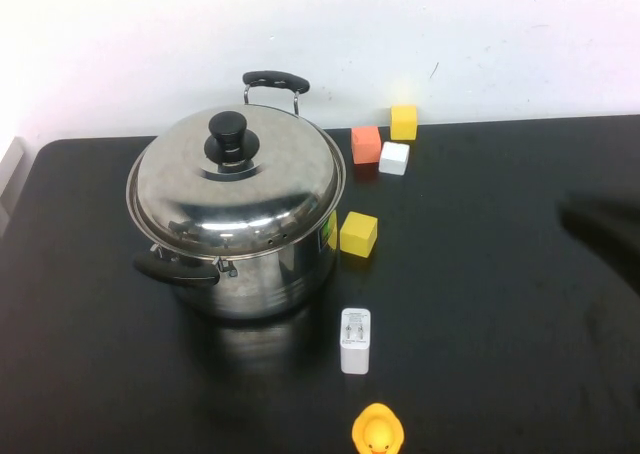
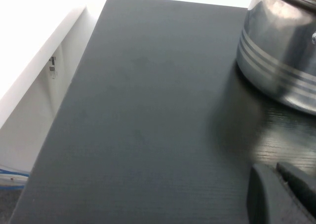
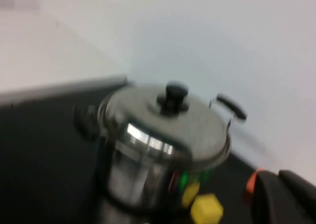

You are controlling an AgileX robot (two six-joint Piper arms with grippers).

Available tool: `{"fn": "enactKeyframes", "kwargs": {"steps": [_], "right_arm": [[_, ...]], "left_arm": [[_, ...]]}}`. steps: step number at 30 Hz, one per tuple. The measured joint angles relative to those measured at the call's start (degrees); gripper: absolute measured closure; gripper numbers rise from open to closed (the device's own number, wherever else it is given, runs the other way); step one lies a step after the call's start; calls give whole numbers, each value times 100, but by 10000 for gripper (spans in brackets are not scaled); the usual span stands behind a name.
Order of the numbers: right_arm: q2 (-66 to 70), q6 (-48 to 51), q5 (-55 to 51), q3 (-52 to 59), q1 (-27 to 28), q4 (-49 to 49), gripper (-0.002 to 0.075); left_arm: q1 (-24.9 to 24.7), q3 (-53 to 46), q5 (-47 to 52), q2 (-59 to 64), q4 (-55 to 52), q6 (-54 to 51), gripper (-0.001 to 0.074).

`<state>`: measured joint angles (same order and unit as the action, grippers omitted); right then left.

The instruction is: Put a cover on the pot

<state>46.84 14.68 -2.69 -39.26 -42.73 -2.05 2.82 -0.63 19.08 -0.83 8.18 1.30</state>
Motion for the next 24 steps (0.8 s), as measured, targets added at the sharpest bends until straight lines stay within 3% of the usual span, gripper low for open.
{"fn": "enactKeyframes", "kwargs": {"steps": [8, 14, 20, 24], "right_arm": [[-907, -92, -965, 672, 0, -45, 728], [-1067, -131, -408, 1373, 40, 145, 728], [-1457, -131, 924, 2605, 598, 441, 728], [-2116, -131, 1119, 3164, 1441, 638, 728]], "left_arm": [[0, 0, 0, 0, 0, 0, 737], [0, 0, 0, 0, 0, 0, 737], [0, 0, 0, 0, 0, 0, 737], [0, 0, 0, 0, 0, 0, 737]]}}
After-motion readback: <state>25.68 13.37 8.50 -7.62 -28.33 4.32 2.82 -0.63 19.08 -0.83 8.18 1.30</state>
